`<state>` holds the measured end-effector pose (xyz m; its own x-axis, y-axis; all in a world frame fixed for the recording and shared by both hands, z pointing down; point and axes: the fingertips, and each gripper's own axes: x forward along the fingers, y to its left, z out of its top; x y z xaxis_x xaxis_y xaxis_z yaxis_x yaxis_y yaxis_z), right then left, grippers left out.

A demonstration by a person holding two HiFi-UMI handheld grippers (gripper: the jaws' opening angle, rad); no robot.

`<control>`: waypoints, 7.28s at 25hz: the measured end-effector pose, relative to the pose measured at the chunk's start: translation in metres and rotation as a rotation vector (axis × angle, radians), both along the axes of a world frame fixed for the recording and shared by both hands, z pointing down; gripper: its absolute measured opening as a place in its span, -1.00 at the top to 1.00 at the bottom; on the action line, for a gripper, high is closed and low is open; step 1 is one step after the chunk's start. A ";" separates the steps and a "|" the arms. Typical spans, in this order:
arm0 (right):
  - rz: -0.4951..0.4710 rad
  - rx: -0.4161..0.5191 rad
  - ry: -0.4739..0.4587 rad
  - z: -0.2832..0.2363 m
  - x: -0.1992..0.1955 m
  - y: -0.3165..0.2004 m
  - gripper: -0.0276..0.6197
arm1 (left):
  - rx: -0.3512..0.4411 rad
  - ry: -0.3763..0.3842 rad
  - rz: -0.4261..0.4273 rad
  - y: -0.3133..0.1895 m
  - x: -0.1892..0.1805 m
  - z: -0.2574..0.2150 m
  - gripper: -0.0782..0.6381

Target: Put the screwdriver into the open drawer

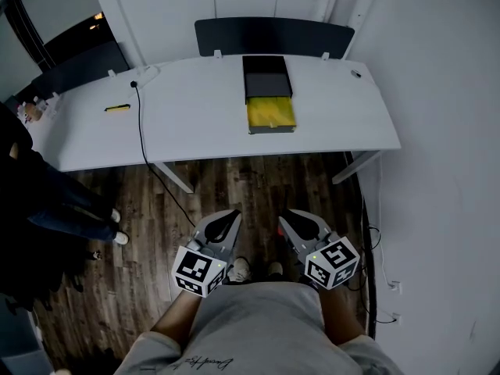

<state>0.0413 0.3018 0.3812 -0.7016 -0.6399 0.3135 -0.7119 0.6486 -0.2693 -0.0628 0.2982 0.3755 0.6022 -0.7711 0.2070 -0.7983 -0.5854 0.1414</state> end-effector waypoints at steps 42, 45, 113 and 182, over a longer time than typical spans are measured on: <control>-0.020 -0.016 0.008 0.018 -0.002 -0.143 0.69 | -0.024 0.040 0.027 -0.142 0.000 0.018 0.78; -0.036 -0.030 0.005 0.022 0.003 -0.174 0.69 | -0.038 0.040 0.008 -0.172 0.005 0.022 0.78; -0.165 -0.158 0.196 0.087 0.018 -0.429 0.69 | -0.154 0.002 -0.092 -0.422 0.012 0.060 0.78; -0.514 -0.414 0.814 0.252 -0.003 -0.442 0.69 | -0.275 0.031 -0.147 -0.452 -0.022 0.137 0.78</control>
<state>0.0380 -0.1407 0.6334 -0.3372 -0.0595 0.9396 -0.4424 0.8909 -0.1023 -0.0848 -0.1535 0.5129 0.4978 -0.7676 0.4036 -0.8643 -0.4006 0.3041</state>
